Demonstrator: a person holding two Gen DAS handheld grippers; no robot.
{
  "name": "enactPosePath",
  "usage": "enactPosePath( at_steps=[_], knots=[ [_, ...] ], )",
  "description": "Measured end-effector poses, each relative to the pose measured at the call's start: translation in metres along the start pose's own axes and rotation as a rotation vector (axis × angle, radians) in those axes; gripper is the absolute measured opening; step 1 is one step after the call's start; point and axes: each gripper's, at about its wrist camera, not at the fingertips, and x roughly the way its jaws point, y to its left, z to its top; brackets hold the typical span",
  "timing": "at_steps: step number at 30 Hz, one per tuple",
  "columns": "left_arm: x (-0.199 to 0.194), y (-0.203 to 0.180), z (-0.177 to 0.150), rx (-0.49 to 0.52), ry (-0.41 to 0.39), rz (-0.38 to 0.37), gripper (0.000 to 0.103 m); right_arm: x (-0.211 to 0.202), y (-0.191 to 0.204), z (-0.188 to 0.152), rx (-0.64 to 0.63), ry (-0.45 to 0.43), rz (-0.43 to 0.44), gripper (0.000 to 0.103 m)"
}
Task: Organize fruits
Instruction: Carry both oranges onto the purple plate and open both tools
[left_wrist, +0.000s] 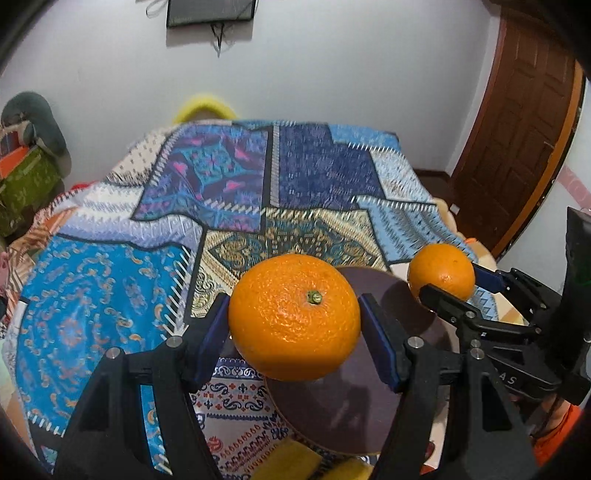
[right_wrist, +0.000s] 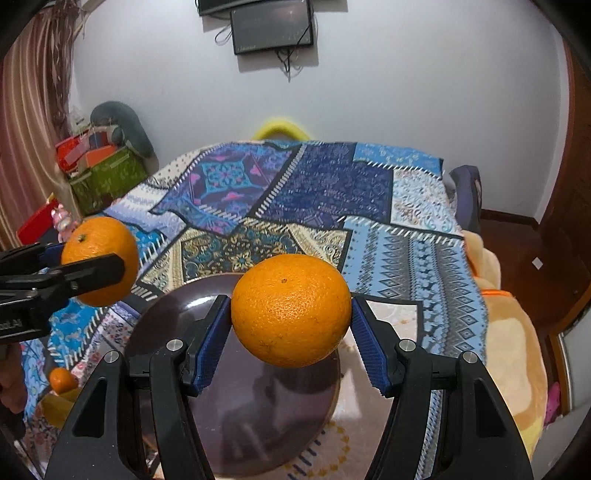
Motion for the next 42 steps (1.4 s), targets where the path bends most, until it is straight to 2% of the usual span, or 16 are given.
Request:
enactPosePath(
  at_steps=[5, 12, 17, 20, 21, 23, 25, 31, 38, 42],
  knots=[
    [0.028, 0.002, 0.001, 0.010, 0.064, -0.005, 0.069, 0.023, 0.000, -0.002, -0.014, 0.052, 0.005, 0.061],
    [0.051, 0.001, 0.001, -0.006, 0.155, -0.065, 0.069, 0.046, -0.001, -0.008, -0.025, 0.123, 0.022, 0.062],
    [0.064, -0.002, -0.001, -0.003, 0.214, -0.055, 0.069, 0.047, 0.001, -0.010, -0.046, 0.128, 0.016, 0.062],
    [0.065, -0.005, -0.003, 0.015, 0.222, -0.044, 0.069, 0.049, 0.000, -0.010, -0.047, 0.142, 0.024, 0.063],
    [0.064, -0.007, -0.003, 0.025, 0.216, -0.041, 0.070, 0.049, 0.000, -0.010, -0.048, 0.147, 0.024, 0.063],
    [0.059, -0.010, -0.002, 0.045, 0.191, -0.015, 0.081, 0.047, 0.000, -0.012, -0.051, 0.145, 0.021, 0.064],
    [0.051, -0.010, -0.001, 0.053, 0.156, 0.015, 0.086, 0.044, -0.001, -0.012, -0.046, 0.141, 0.015, 0.064],
    [0.016, 0.002, 0.000, 0.017, 0.104, 0.030, 0.086, 0.019, -0.002, -0.012, -0.014, 0.118, 0.016, 0.065],
    [-0.050, 0.012, -0.008, 0.011, 0.011, 0.060, 0.087, -0.031, 0.011, -0.010, -0.026, 0.043, -0.004, 0.069],
    [-0.085, 0.016, -0.019, 0.017, -0.035, 0.083, 0.091, -0.059, 0.023, -0.013, -0.043, 0.008, -0.014, 0.070]
  ],
)
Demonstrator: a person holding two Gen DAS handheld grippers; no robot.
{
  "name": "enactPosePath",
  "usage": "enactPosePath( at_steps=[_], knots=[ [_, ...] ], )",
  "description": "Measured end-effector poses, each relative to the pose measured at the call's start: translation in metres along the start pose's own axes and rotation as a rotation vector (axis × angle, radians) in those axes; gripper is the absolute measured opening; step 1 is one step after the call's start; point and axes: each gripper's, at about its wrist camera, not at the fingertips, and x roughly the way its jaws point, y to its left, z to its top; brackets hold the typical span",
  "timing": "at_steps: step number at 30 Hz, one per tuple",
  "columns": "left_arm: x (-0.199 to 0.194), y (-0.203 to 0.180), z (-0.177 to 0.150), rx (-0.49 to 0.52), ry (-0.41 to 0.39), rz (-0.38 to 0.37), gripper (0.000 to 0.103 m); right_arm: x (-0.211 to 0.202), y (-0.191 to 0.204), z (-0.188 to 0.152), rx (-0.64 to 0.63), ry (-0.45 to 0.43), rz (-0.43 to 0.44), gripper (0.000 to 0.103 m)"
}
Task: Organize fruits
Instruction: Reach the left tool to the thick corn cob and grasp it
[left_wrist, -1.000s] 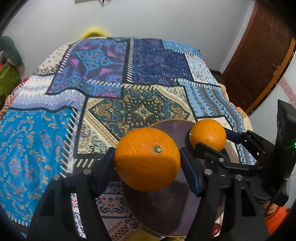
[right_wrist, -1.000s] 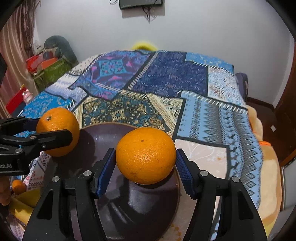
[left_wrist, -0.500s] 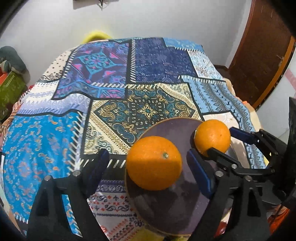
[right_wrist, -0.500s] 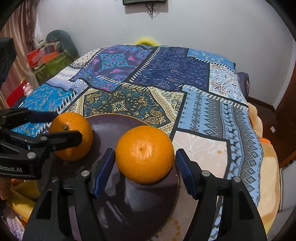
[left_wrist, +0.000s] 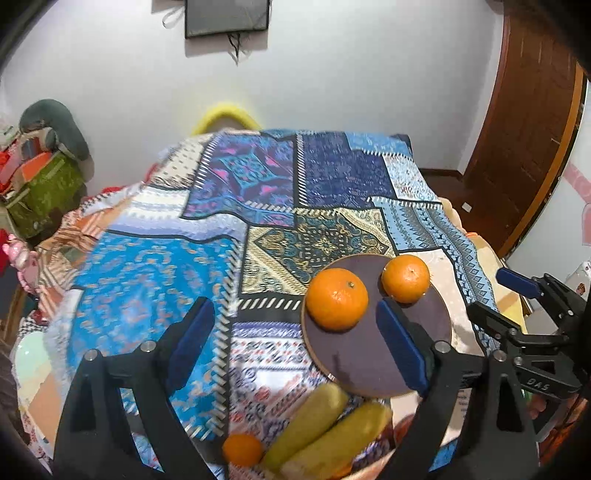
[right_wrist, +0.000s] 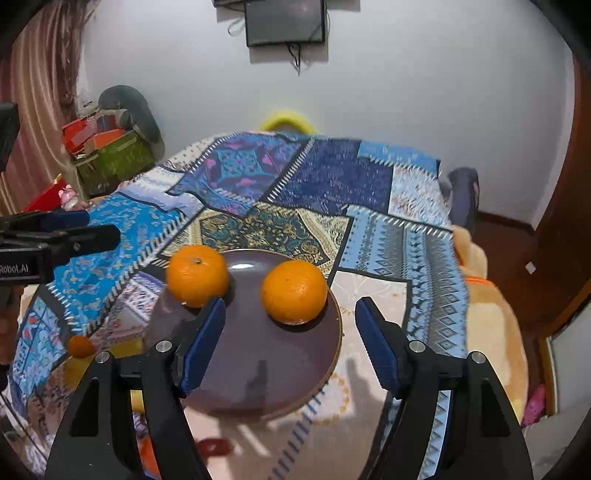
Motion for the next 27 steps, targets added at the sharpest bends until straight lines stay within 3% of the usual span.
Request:
enactPosePath(
  at_steps=[10, 21, 27],
  knots=[
    [-0.050, 0.015, -0.048, 0.010, -0.002, 0.011, 0.092, -0.046, 0.031, -0.025, -0.020, -0.017, -0.001, 0.075],
    [-0.042, 0.016, -0.107, 0.030, 0.094, -0.042, 0.092, -0.041, 0.051, -0.074, 0.000, 0.100, -0.018, 0.075],
    [-0.027, 0.006, -0.125, 0.061, 0.140, -0.086, 0.072, -0.026, 0.059, -0.093, 0.001, 0.175, -0.010, 0.075]
  ],
)
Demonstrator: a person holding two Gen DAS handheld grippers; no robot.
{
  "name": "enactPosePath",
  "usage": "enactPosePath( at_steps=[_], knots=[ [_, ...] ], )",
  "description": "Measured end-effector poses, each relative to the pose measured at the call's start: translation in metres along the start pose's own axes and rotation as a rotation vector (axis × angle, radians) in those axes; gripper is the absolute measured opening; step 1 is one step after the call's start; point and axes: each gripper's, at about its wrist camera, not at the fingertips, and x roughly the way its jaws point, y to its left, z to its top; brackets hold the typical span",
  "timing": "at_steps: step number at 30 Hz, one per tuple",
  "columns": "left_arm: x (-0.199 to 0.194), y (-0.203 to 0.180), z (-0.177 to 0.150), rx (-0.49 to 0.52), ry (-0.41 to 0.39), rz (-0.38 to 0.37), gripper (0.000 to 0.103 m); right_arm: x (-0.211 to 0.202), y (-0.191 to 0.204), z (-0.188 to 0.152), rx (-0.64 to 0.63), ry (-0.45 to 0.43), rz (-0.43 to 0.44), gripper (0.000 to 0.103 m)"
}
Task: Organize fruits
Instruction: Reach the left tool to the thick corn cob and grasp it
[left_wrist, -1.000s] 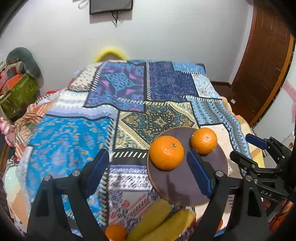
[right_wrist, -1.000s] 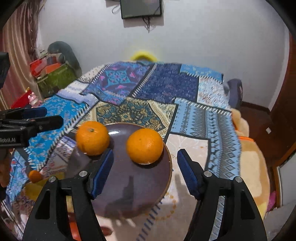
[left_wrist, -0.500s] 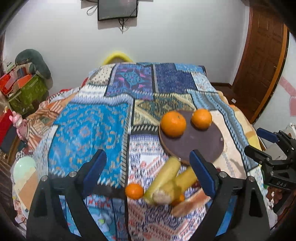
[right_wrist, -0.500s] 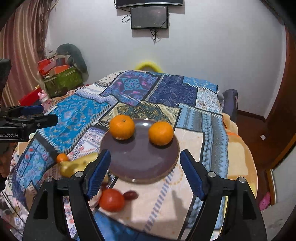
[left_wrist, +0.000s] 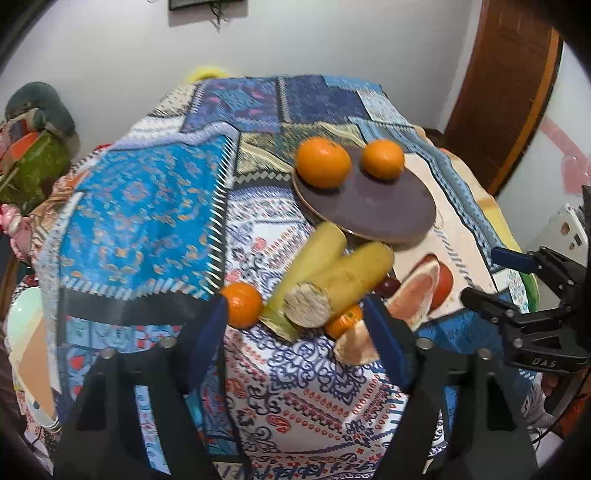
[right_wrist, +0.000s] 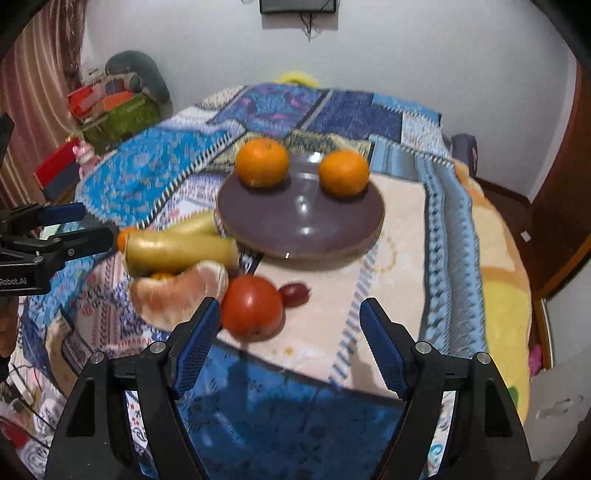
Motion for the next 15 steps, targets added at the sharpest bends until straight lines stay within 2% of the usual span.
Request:
enactPosePath(
  at_steps=[6, 11, 13, 15],
  knots=[
    [0.017, -0.003, -0.001, 0.021, 0.023, -0.027, 0.067, 0.018, 0.006, -0.008, -0.008, 0.053, 0.034, 0.075],
    [0.030, -0.005, 0.002, 0.030, 0.049, -0.061, 0.052, 0.028, 0.009, -0.008, -0.013, 0.064, 0.053, 0.074],
    [0.034, -0.006, 0.001, 0.023, 0.051, -0.076, 0.050, 0.029, 0.009, -0.007, -0.021, 0.057, 0.056, 0.072],
    [0.034, -0.008, 0.000, 0.021, 0.040, -0.071, 0.050, 0.030, 0.009, -0.005, -0.022, 0.056, 0.072, 0.065]
  ],
)
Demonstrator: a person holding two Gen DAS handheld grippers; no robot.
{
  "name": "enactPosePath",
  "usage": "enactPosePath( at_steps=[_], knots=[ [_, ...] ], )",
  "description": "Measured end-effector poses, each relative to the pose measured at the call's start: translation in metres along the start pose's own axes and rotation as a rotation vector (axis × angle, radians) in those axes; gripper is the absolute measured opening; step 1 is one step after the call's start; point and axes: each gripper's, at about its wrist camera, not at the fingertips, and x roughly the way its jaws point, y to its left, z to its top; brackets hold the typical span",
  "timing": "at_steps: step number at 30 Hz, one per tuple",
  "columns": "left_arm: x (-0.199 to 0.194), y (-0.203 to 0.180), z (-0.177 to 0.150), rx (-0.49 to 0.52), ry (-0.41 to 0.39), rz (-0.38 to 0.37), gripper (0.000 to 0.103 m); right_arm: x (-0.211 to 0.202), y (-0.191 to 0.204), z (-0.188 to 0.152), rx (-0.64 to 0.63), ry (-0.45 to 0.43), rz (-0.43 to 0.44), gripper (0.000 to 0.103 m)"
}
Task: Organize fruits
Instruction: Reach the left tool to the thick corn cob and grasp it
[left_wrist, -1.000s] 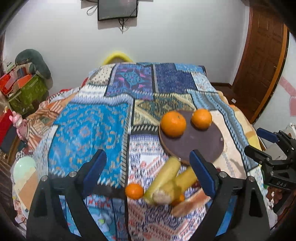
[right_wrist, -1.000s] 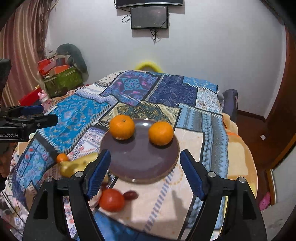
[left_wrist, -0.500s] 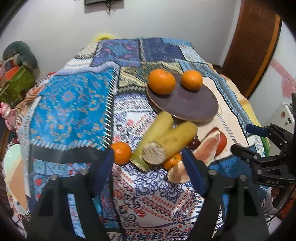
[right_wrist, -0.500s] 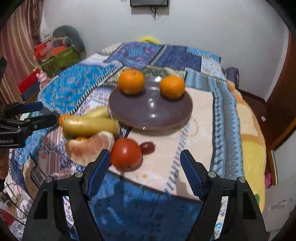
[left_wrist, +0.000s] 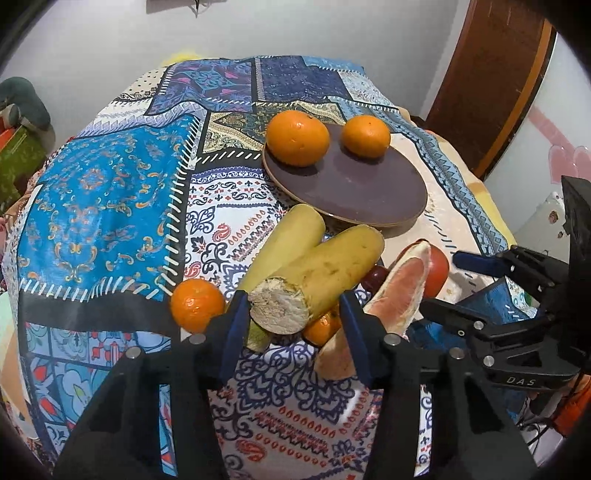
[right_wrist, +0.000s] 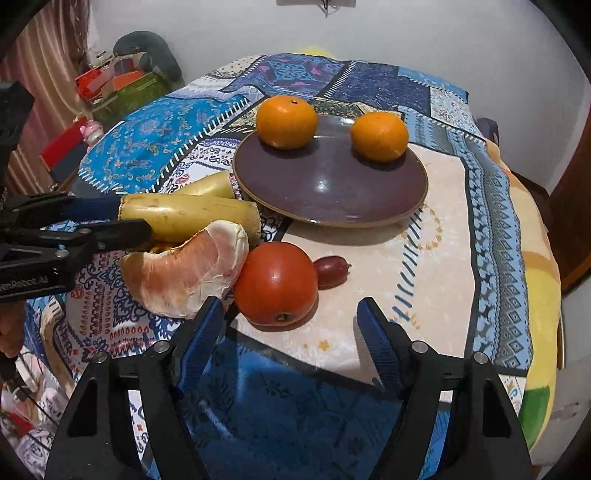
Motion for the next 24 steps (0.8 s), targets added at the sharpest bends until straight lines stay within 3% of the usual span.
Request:
enactPosePath(
  at_steps=[6, 17, 20, 24],
  knots=[
    [-0.006, -0.001, -0.002, -0.006, -0.012, 0.000, 0.046, 0.002, 0.002, 0.002, 0.007, 0.004, 0.066, 0.040],
    [-0.048, -0.013, -0.025, 0.027, -0.063, 0.059, 0.036, -0.013, -0.003, -0.004, 0.003, -0.009, 0.050, 0.038],
    [-0.064, -0.013, -0.036, 0.015, -0.075, 0.068, 0.035, -0.022, -0.007, -0.007, 0.005, -0.017, 0.052, 0.028],
    [-0.074, -0.014, -0.053, 0.010, -0.067, 0.080, 0.035, -0.031, -0.014, -0.014, 0.008, -0.013, 0.034, 0.028]
  ],
)
